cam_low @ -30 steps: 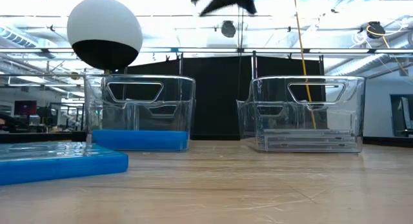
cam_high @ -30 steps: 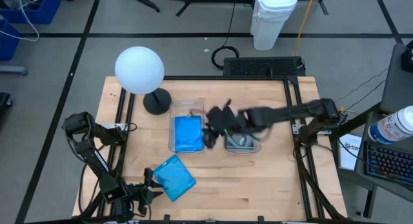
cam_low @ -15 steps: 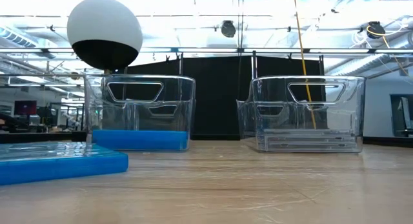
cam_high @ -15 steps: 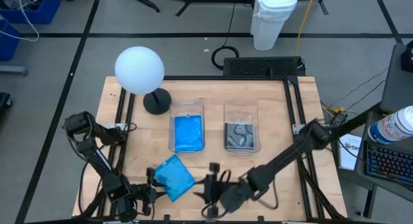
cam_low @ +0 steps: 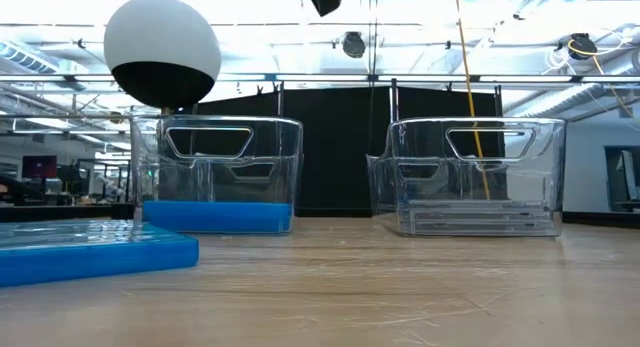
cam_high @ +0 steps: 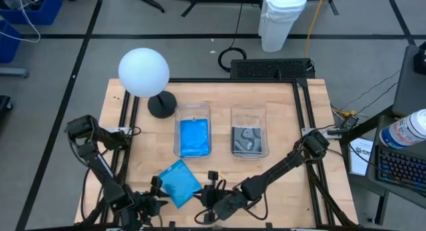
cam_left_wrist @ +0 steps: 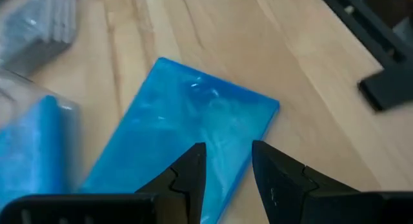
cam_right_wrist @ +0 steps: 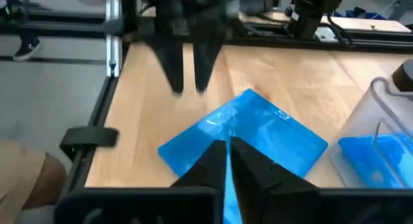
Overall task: Pick & place jewel cases by type
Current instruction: Put the blue CD case into the left transparent bin
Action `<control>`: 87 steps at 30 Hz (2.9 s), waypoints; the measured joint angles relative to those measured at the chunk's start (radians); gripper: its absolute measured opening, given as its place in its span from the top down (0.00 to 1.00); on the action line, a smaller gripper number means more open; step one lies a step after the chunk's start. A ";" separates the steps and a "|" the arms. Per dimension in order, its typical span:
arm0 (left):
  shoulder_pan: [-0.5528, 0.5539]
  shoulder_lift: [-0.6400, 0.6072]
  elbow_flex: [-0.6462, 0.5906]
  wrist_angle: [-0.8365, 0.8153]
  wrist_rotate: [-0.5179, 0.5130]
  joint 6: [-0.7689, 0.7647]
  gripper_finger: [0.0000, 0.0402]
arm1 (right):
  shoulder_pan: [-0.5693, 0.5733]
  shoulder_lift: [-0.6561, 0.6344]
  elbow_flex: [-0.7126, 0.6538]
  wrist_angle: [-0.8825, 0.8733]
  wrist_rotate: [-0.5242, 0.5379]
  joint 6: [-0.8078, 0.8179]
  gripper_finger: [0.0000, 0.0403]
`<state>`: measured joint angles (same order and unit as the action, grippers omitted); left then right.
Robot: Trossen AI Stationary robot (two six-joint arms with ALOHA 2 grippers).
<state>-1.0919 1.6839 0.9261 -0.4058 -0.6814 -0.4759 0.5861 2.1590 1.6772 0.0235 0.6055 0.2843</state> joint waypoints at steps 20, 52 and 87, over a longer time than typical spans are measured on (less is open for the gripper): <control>-0.067 0.000 0.077 -0.512 0.179 -0.734 0.67 | -0.111 -0.004 -0.232 0.032 -0.033 0.232 1.00; 0.094 0.123 -0.003 -0.079 0.221 -0.801 0.67 | -0.190 0.030 -0.415 0.330 -0.339 0.336 1.00; 0.076 0.206 -0.004 0.236 0.058 -0.191 0.67 | -0.122 0.049 -0.417 0.526 -0.544 0.282 1.00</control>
<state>-1.0159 1.8900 0.9222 -0.1693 -0.6236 -0.6673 0.4641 2.2082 1.2602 0.5499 0.0620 0.5661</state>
